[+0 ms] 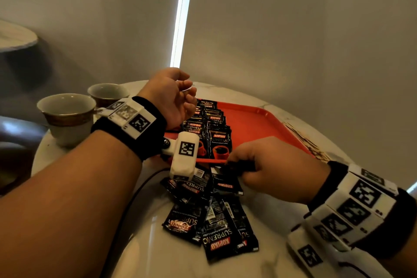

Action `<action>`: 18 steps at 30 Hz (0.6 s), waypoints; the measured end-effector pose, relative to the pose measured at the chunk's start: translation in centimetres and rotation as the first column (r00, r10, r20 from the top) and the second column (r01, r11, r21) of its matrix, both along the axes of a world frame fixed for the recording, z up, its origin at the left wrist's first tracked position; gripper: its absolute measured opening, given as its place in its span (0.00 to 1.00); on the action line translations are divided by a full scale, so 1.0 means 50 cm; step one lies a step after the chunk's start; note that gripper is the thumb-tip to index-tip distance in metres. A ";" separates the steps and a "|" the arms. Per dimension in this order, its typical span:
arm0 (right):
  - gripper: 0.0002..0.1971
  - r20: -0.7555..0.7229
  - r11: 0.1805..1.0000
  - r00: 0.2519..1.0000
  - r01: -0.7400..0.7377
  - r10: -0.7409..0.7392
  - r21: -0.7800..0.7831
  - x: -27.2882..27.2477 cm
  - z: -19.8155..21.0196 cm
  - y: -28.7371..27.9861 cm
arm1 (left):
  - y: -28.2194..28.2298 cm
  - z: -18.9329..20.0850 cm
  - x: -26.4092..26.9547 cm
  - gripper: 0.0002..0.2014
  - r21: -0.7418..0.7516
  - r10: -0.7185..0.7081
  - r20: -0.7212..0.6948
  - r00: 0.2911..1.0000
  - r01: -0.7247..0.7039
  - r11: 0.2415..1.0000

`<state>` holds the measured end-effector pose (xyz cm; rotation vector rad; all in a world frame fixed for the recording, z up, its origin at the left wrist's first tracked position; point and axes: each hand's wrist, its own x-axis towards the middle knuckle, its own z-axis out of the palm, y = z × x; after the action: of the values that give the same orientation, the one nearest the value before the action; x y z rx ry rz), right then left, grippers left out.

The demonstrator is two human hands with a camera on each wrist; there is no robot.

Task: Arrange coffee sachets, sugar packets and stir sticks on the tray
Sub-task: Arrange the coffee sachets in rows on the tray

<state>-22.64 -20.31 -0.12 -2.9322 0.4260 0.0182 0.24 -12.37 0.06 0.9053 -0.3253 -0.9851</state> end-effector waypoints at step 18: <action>0.23 0.707 0.993 0.703 -0.013 -0.077 0.121 0.068 0.082 -0.034 | 0.016 0.031 -0.064 0.34 0.126 -0.548 0.129 0.827 0.534 0.836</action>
<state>-19.25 -22.01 3.97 -2.5296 0.3202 -1.0291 -2.97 -11.59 1.60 0.9948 -0.7113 -1.4636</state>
